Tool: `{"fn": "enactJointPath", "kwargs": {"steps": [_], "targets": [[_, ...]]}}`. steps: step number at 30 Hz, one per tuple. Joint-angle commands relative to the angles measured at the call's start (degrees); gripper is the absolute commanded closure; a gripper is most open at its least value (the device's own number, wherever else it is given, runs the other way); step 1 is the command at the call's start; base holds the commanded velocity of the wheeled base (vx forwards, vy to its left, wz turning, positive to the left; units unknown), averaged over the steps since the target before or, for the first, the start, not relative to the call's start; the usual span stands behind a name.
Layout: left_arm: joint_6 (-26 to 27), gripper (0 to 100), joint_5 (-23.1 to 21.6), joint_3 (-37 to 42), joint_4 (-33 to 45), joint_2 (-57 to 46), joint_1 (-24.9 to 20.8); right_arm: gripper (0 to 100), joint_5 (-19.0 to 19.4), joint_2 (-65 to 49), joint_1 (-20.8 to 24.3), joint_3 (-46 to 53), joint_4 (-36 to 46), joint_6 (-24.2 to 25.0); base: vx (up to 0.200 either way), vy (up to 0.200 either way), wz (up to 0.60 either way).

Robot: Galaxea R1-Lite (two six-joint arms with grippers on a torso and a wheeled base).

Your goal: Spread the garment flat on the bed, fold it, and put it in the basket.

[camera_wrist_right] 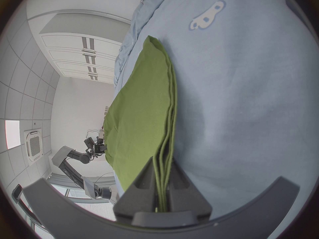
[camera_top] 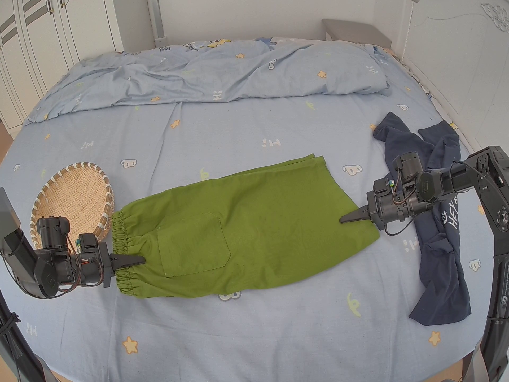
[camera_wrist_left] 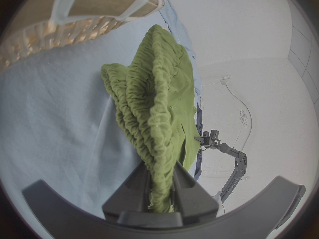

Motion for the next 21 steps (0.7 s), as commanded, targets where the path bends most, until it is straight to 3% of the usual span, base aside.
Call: {"fn": "enactJointPath", "kwargs": {"steps": [1,9,14,21], "targets": [[-0.20,100,-0.24,-0.87,0.65,-0.01,0.18,100,-0.03,-1.93,-0.20,0.73,-0.09,-0.06,0.000,0.000,0.00],[-5.92,100,-2.79,-3.50,4.35,-2.21,0.45,100,-0.20,-10.28,-0.11,3.19,7.56,-0.23,0.000,0.000,0.00],[-5.83,100,-2.79,-4.64,11.55,-4.76,0.01,100,-0.20,-11.87,-0.37,6.36,8.17,-0.23,0.000,0.000,0.00],[-1.43,100,-2.79,-5.44,27.02,-10.47,0.54,100,-1.17,-18.11,-0.99,21.04,5.18,-0.58,0.000,0.000,0.00]]}}
